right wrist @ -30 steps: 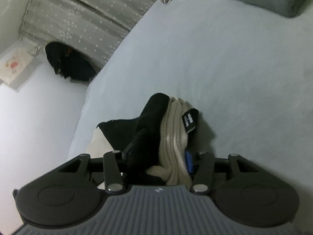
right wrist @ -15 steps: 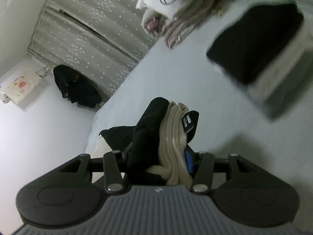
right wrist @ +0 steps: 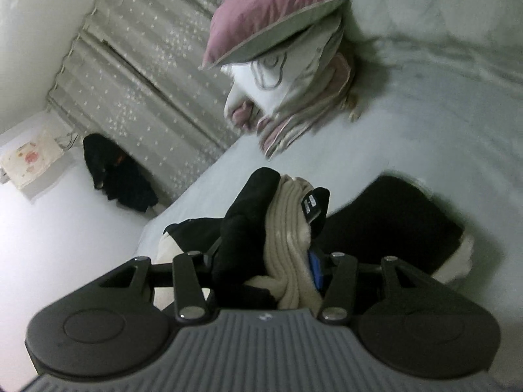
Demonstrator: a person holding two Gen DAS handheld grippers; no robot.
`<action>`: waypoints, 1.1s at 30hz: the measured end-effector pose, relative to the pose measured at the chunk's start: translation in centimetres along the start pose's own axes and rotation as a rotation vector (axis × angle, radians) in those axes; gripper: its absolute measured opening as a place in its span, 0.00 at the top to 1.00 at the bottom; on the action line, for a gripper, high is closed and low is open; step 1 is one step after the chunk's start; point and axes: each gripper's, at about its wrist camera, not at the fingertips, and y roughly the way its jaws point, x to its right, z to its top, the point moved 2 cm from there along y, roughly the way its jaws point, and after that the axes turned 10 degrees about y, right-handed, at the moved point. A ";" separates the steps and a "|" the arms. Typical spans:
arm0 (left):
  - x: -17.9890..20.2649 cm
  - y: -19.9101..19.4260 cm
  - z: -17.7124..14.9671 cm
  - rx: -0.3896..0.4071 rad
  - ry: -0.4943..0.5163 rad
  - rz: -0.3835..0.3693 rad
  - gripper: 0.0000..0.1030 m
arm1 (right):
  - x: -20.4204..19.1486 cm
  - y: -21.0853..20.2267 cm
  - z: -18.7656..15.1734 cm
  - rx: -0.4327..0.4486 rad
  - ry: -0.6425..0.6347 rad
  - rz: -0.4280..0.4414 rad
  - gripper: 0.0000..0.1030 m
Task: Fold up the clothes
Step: 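Carry the bundle with both tools toward the stack of folded clothes, then lower the bundle with both tools onto the folded clothes stack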
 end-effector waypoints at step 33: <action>0.3 8.8 0.8 0.145 0.303 0.204 0.32 | 5.6 1.9 3.8 0.203 -0.199 -0.103 0.30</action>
